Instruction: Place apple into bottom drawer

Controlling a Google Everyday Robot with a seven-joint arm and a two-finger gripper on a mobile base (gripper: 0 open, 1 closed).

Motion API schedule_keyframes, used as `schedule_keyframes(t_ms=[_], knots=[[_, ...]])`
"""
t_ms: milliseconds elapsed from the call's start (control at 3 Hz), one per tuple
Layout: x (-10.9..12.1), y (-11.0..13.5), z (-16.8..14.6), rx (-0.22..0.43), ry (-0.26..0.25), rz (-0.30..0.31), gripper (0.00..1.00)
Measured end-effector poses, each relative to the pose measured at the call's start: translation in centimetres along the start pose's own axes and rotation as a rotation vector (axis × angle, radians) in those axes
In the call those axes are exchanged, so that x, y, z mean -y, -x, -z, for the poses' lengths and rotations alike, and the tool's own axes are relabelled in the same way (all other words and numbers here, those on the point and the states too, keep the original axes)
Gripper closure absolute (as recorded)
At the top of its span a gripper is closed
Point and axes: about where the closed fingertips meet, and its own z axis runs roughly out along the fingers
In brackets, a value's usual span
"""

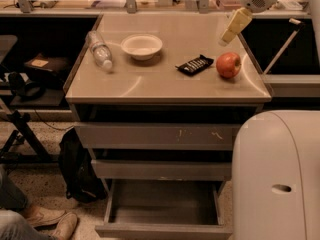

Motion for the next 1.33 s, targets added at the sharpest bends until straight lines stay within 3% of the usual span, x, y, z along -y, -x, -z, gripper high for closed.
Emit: schedule_keyframes(t_ms=[333,667,1000,1333], knots=[[0.2,0.2,0.1,0.004,-0.006,0.002,0.00],[-0.5,-2.1,-0.2,0.040,0.017,-0.069,0.00],[-3.0,-4.0,-2.0,0.096,0.082,-0.144,0.00],[-6.5,-4.6,-4.5,0.126,0.161,-0.170,0.00]])
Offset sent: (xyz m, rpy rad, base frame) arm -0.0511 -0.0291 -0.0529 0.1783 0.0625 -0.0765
